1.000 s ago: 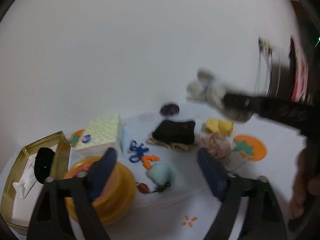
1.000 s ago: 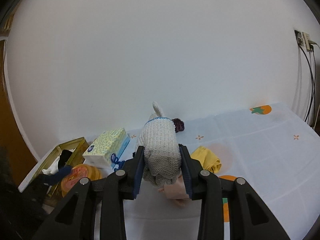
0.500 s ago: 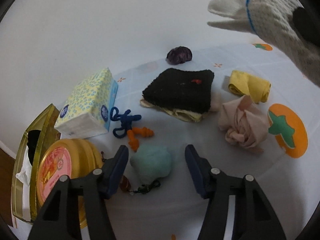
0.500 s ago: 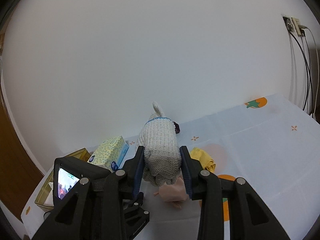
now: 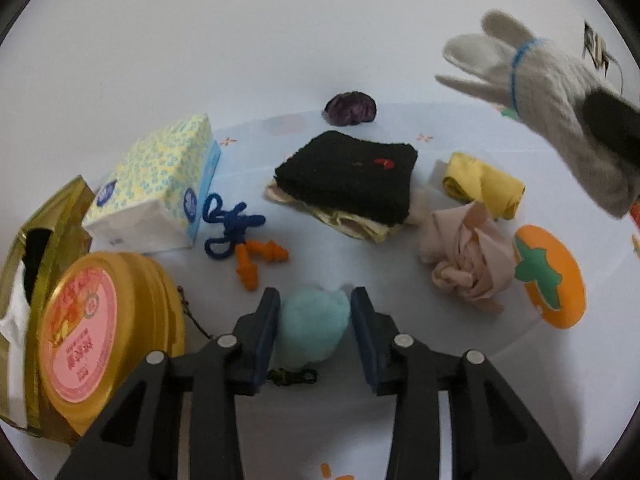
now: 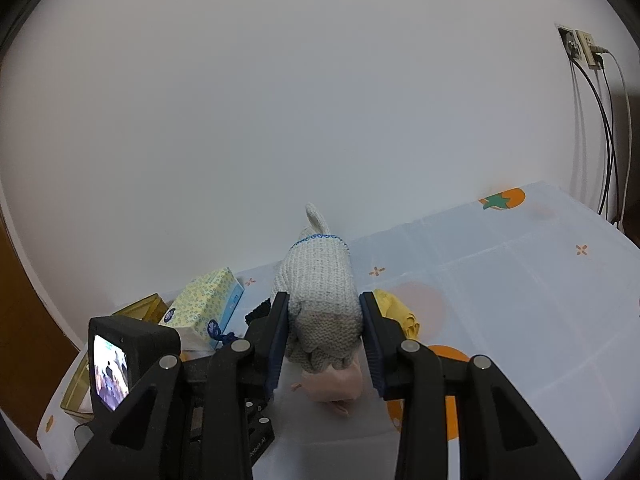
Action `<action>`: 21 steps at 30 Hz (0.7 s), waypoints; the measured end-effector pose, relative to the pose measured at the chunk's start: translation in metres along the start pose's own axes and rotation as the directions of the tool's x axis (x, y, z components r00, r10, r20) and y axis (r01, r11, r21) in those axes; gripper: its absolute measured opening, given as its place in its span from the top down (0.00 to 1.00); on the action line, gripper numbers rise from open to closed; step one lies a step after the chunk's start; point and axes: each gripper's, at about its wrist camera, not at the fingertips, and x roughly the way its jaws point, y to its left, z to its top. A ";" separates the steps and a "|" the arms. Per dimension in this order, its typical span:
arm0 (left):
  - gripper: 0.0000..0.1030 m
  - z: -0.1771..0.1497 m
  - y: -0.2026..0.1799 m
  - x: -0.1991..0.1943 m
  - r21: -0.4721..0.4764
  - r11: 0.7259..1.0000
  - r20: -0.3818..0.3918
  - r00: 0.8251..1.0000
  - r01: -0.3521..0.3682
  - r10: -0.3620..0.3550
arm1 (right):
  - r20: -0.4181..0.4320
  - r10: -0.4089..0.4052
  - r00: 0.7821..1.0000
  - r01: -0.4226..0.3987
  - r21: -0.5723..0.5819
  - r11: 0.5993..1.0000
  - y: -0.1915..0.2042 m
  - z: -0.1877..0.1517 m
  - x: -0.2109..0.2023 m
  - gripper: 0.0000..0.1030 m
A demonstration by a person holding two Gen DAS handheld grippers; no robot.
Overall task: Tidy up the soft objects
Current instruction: 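Grasp the light blue plush with the left tool, then carry the glove with the right tool while the left tool carries the blue plush to the gold tray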
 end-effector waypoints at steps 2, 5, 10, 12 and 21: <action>0.71 -0.002 0.000 -0.001 0.009 1.000 0.001 1.000 0.029 -0.029 | 0.000 0.001 1.000 -0.001 0.003 1.000 0.000 0.000 0.000 0.64; 0.79 -0.006 -0.001 -0.006 0.035 0.990 0.008 0.991 0.133 -0.134 | 0.013 -0.007 1.000 0.007 0.004 1.000 -0.001 0.001 -0.003 0.64; 0.80 -0.015 0.012 -0.034 0.043 0.894 0.073 0.891 0.447 -0.449 | 0.034 -0.011 0.999 0.010 0.027 1.000 -0.006 0.002 -0.009 0.64; 0.80 -0.018 0.021 -0.056 0.096 0.853 0.156 0.839 0.513 -0.522 | 0.043 -0.009 0.999 0.007 0.042 0.999 -0.009 0.003 -0.012 0.64; 0.80 -0.035 0.041 -0.091 0.189 0.847 0.305 0.790 0.497 -0.532 | 0.070 -0.021 0.997 0.019 0.026 0.999 -0.005 0.001 -0.016 0.64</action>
